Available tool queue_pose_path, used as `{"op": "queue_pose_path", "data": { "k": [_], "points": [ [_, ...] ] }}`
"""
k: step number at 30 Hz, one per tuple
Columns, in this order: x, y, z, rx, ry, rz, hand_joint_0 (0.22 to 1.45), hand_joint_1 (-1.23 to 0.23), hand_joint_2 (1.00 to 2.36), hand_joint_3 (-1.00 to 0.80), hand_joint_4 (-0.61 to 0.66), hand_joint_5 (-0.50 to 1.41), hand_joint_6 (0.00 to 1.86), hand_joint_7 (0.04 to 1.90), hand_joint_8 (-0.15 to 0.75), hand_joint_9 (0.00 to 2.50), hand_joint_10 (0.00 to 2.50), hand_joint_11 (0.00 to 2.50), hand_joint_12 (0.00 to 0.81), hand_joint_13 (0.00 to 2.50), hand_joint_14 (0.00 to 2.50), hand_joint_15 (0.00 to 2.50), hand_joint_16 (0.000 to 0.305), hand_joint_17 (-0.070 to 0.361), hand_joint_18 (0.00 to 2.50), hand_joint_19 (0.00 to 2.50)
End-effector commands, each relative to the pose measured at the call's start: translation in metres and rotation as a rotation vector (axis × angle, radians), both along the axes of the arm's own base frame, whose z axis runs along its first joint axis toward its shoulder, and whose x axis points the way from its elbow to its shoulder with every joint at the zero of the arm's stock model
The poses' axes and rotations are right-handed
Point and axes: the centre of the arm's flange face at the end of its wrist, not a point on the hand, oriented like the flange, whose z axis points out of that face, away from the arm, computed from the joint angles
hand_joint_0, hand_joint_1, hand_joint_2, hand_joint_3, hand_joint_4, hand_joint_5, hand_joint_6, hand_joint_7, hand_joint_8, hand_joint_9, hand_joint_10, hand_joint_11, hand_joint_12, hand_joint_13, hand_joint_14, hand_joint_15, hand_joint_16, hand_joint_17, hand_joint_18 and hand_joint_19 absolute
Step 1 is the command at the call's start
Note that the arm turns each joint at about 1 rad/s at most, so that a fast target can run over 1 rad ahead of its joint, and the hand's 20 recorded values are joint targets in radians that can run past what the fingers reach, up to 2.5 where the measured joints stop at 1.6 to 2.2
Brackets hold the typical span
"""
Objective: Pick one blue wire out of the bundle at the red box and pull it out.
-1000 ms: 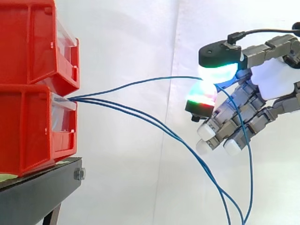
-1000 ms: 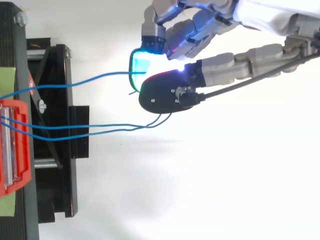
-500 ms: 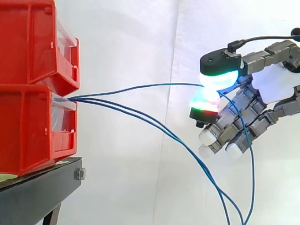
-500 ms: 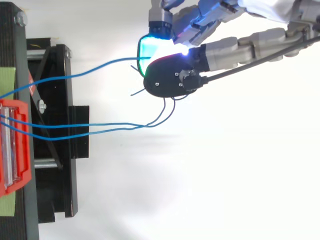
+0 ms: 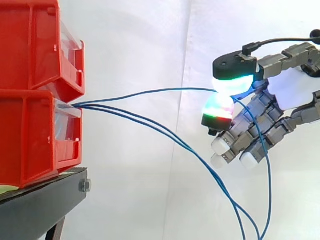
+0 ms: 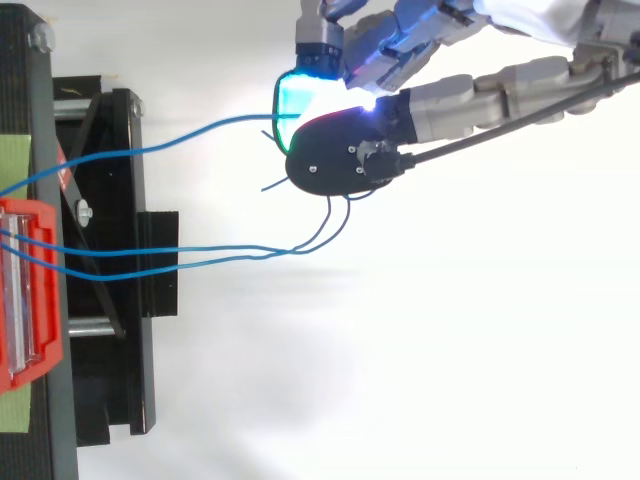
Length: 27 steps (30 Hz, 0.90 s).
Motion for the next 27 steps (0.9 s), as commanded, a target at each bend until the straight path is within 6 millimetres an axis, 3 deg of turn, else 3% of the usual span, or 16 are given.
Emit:
{"op": "queue_pose_path", "data": {
  "k": [1, 27],
  "points": [
    [0.0001, 0.0000, -0.0003, 0.000, 0.000, 0.000, 0.61, -0.83, 1.00, 0.00, 0.17, -0.09, 0.90, 1.19, 0.375, 0.60, 0.00, 0.16, 0.452, 0.44, 0.00, 0.15, 0.066, 0.148, 0.63, 0.33],
    [-0.0002, 0.0000, 0.0007, 0.000, -0.001, 0.000, 0.61, -0.82, 1.00, -0.02, 0.18, -0.09, 0.90, 1.18, 0.376, 0.63, 0.00, 0.21, 0.452, 0.46, 0.00, 0.17, 0.065, 0.146, 0.63, 0.33]
  ]
}}
